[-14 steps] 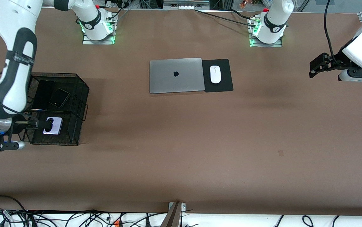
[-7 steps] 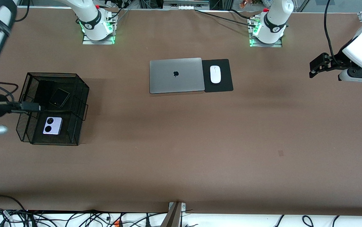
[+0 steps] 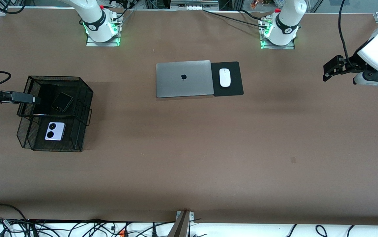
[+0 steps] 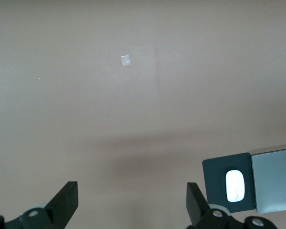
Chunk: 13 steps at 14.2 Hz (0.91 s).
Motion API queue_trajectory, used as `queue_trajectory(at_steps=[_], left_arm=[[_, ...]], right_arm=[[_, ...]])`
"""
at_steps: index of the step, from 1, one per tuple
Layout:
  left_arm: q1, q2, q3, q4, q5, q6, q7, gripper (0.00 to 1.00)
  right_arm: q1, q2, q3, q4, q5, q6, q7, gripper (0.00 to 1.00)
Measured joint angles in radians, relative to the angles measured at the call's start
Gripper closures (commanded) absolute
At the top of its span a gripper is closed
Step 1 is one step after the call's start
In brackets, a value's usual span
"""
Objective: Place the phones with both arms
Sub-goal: 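Open the right gripper and raise it above the basket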
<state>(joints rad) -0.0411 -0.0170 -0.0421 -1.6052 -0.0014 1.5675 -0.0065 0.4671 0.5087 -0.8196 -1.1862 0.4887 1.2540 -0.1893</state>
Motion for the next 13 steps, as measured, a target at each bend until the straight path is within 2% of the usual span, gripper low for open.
queue_trajectory(at_steps=[2, 7, 8, 10, 13], left_arm=[[0.0, 0.0, 0.0, 0.0, 0.0, 0.005, 0.0, 0.0], [0.0, 0.0, 0.0, 0.0, 0.0, 0.02, 0.0, 0.0], [0.0, 0.0, 0.0, 0.0, 0.0, 0.021, 0.0, 0.0], [0.0, 0.0, 0.0, 0.0, 0.0, 0.023, 0.0, 0.0], [0.0, 0.0, 0.0, 0.0, 0.0, 0.023, 0.0, 0.0]], right_arm=[[-0.074, -0.012, 0.131, 0.022, -0.08, 0.001, 0.04, 0.0], [-0.401, -0.087, 0.646, 0.057, -0.325, 0.035, 0.15, 0.0], [-0.454, -0.101, 0.724, 0.057, -0.358, 0.046, 0.155, 0.0], [-0.531, -0.121, 0.837, 0.048, -0.405, 0.073, 0.182, 0.0], [-0.645, -0.15, 1.028, -0.013, -0.495, 0.141, 0.258, 0.0]])
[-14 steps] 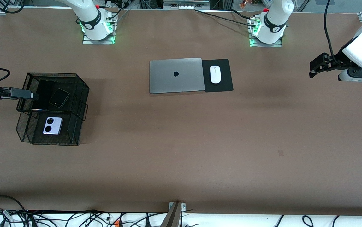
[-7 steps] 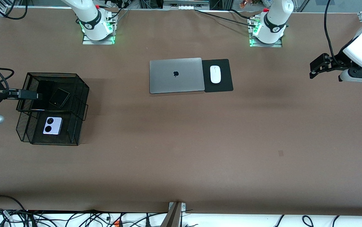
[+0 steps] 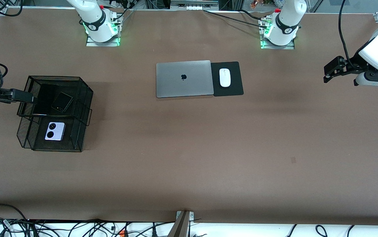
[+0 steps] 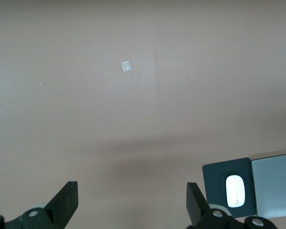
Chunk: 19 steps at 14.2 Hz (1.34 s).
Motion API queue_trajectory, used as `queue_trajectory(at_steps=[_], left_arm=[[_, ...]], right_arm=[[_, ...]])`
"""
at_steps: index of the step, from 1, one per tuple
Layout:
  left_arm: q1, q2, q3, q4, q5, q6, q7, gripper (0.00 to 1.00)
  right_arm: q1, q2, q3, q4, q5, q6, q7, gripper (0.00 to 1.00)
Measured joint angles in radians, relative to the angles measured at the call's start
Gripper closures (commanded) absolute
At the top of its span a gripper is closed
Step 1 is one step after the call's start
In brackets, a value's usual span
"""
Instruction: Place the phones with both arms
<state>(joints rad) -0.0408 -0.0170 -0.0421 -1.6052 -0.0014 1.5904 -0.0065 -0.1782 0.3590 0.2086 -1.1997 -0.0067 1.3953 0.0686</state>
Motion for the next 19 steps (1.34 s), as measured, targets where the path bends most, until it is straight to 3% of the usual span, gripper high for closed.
queue_trajectory(at_steps=[3, 8, 11, 19], left_arm=[[0.0, 0.0, 0.0, 0.0, 0.0, 0.0, 0.0, 0.0], [0.0, 0.0, 0.0, 0.0, 0.0, 0.0, 0.0, 0.0], [0.0, 0.0, 0.0, 0.0, 0.0, 0.0, 0.0, 0.0], [0.0, 0.0, 0.0, 0.0, 0.0, 0.0, 0.0, 0.0]], right_arm=[[-0.032, -0.042, 0.06, -0.105, -0.017, 0.096, 0.028, 0.0], [-0.039, -0.133, 0.022, -0.347, -0.018, 0.288, 0.013, 0.0], [-0.041, -0.153, -0.01, -0.375, -0.018, 0.29, -0.007, 0.0], [-0.038, -0.156, 0.0, -0.387, -0.018, 0.304, -0.012, 0.0]])
